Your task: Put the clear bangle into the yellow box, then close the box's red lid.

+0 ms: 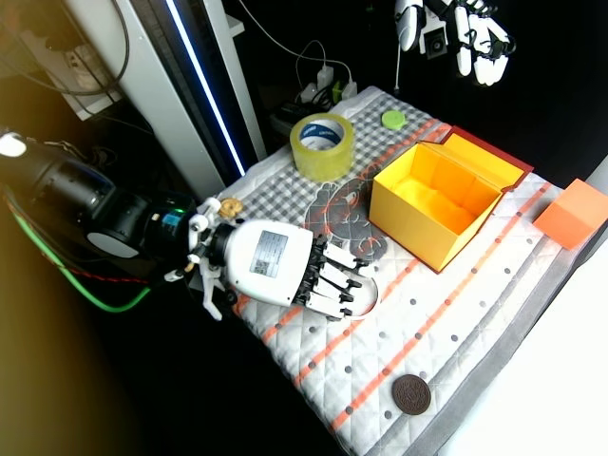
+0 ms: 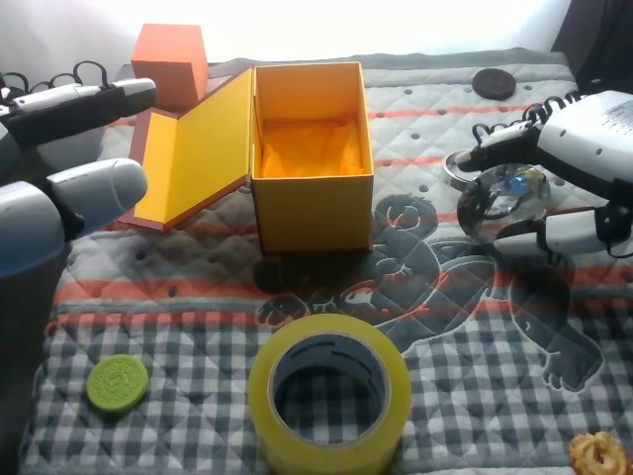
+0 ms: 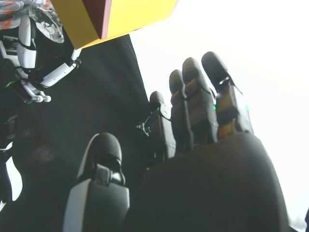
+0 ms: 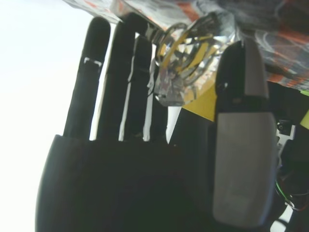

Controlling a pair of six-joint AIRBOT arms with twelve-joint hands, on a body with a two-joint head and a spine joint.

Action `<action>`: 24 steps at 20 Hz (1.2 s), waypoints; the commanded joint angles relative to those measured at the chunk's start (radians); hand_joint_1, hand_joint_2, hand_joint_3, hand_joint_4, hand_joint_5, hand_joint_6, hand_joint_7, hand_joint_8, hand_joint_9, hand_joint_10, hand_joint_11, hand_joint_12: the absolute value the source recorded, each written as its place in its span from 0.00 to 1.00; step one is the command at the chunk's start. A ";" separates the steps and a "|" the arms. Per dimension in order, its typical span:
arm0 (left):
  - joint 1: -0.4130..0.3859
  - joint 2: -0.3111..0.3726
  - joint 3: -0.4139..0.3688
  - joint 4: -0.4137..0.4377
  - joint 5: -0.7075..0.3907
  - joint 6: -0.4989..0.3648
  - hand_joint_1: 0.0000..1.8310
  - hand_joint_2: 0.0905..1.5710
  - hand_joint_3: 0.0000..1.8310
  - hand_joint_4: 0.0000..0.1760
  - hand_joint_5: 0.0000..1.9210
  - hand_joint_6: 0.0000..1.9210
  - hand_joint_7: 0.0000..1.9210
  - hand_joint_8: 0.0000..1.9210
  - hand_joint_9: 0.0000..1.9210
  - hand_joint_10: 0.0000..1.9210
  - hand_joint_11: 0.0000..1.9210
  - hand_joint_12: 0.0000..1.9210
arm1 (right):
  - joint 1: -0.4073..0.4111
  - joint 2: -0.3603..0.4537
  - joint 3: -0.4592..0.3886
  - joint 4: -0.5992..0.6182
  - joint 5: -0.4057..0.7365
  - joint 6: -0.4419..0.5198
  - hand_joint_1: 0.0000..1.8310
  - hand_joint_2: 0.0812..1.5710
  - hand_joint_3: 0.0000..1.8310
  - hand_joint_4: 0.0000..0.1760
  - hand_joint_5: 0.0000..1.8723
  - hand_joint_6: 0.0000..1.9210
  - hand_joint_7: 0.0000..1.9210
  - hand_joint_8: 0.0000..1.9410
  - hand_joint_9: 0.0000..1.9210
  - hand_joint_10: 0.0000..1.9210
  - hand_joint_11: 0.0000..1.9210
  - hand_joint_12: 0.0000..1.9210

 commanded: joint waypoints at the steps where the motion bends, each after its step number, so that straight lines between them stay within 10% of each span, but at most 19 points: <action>1: -0.006 -0.003 0.002 0.014 -0.120 -0.005 0.06 0.77 0.00 1.00 0.19 0.00 0.21 0.00 0.21 0.00 0.00 0.47 | 0.014 -0.003 0.009 0.011 0.080 -0.005 0.59 0.63 0.00 0.00 0.45 0.00 0.51 0.00 0.57 0.03 0.36 0.56; 2: -0.005 -0.003 0.002 0.014 -0.120 -0.005 0.06 0.78 0.00 1.00 0.19 0.00 0.21 0.00 0.21 0.00 0.00 0.47 | 0.014 -0.008 0.012 0.012 0.073 -0.005 0.62 0.67 0.00 0.00 0.54 0.35 0.56 0.00 0.60 0.01 0.39 0.49; 3: -0.003 -0.003 0.002 0.014 -0.120 -0.005 0.05 0.78 0.00 1.00 0.18 0.00 0.21 0.00 0.21 0.00 0.00 0.48 | 0.014 -0.013 0.016 0.012 0.065 -0.005 0.67 0.67 0.00 0.00 0.52 0.47 0.61 0.29 0.61 0.01 0.40 0.49; 4: -0.002 -0.003 0.002 0.014 -0.120 -0.005 0.05 0.78 0.00 1.00 0.18 0.00 0.21 0.00 0.21 0.00 0.00 0.48 | 0.013 -0.016 0.018 0.012 0.062 -0.005 0.69 0.67 0.00 0.00 0.54 0.45 0.57 0.43 0.65 0.43 0.51 0.76; 6: -0.001 -0.003 0.002 0.014 -0.119 -0.005 0.04 0.78 0.00 1.00 0.18 0.00 0.21 0.00 0.21 0.00 0.00 0.47 | 0.014 -0.017 0.021 0.012 0.062 -0.005 0.65 0.68 0.00 0.00 0.55 0.45 0.64 0.64 0.66 0.82 0.64 0.94; 9: 0.003 -0.006 0.003 0.014 -0.118 -0.005 0.04 0.78 0.00 1.00 0.17 0.00 0.20 0.00 0.20 0.00 0.00 0.47 | 0.030 -0.004 0.013 0.000 0.090 -0.005 0.70 0.68 0.00 0.00 0.54 0.36 0.58 0.52 0.60 0.49 0.49 0.71; 10: 0.003 -0.006 0.003 0.014 -0.118 -0.005 0.04 0.78 0.00 1.00 0.18 0.00 0.21 0.00 0.21 0.00 0.00 0.49 | 0.031 0.005 -0.004 -0.009 0.124 -0.005 0.75 0.66 0.00 0.00 0.55 0.33 0.59 0.38 0.58 0.56 0.47 0.63; 11: 0.003 -0.007 0.004 0.014 -0.118 -0.005 0.04 0.77 0.00 1.00 0.18 0.00 0.21 0.00 0.20 0.00 0.00 0.45 | 0.031 0.031 -0.029 -0.017 0.175 -0.005 0.81 0.66 0.00 0.00 0.50 0.43 0.59 0.29 0.62 0.41 0.46 0.73; 12: 0.003 -0.007 0.004 0.014 -0.119 -0.005 0.04 0.78 0.00 1.00 0.18 0.00 0.21 0.00 0.21 0.00 0.00 0.44 | 0.031 0.049 -0.051 -0.023 0.215 -0.005 0.77 0.66 0.00 0.00 0.50 0.46 0.60 0.27 0.60 0.48 0.51 0.55; 15: 0.008 -0.009 0.003 0.010 -0.119 -0.006 0.04 0.78 0.00 1.00 0.18 0.00 0.21 0.00 0.21 0.00 0.00 0.43 | 0.031 0.094 -0.091 -0.041 0.323 0.000 0.76 0.66 0.00 0.00 0.50 0.47 0.60 0.28 0.59 0.51 0.55 0.44; 18: 0.008 -0.014 0.003 0.006 -0.120 -0.009 0.05 0.78 0.00 1.00 0.19 0.00 0.20 0.00 0.21 0.00 0.00 0.42 | 0.031 0.121 -0.112 -0.055 0.395 0.016 0.69 0.66 0.00 0.00 0.52 0.47 0.64 0.33 0.71 0.07 0.57 0.44; 22: 0.008 -0.017 0.004 0.002 -0.120 -0.011 0.05 0.77 0.00 1.00 0.17 0.00 0.20 0.00 0.21 0.00 0.00 0.44 | 0.065 0.124 -0.114 -0.096 0.443 0.039 0.70 0.66 0.00 0.00 0.54 0.42 0.64 0.36 0.75 0.02 0.57 0.44; 24: 0.008 -0.017 0.005 0.000 -0.121 -0.011 0.08 0.77 0.00 1.00 0.18 0.00 0.20 0.00 0.21 0.00 0.00 0.45 | 0.115 0.104 -0.105 -0.133 0.426 0.039 0.70 0.66 0.00 0.00 0.51 0.46 0.66 0.31 0.75 0.01 0.63 0.28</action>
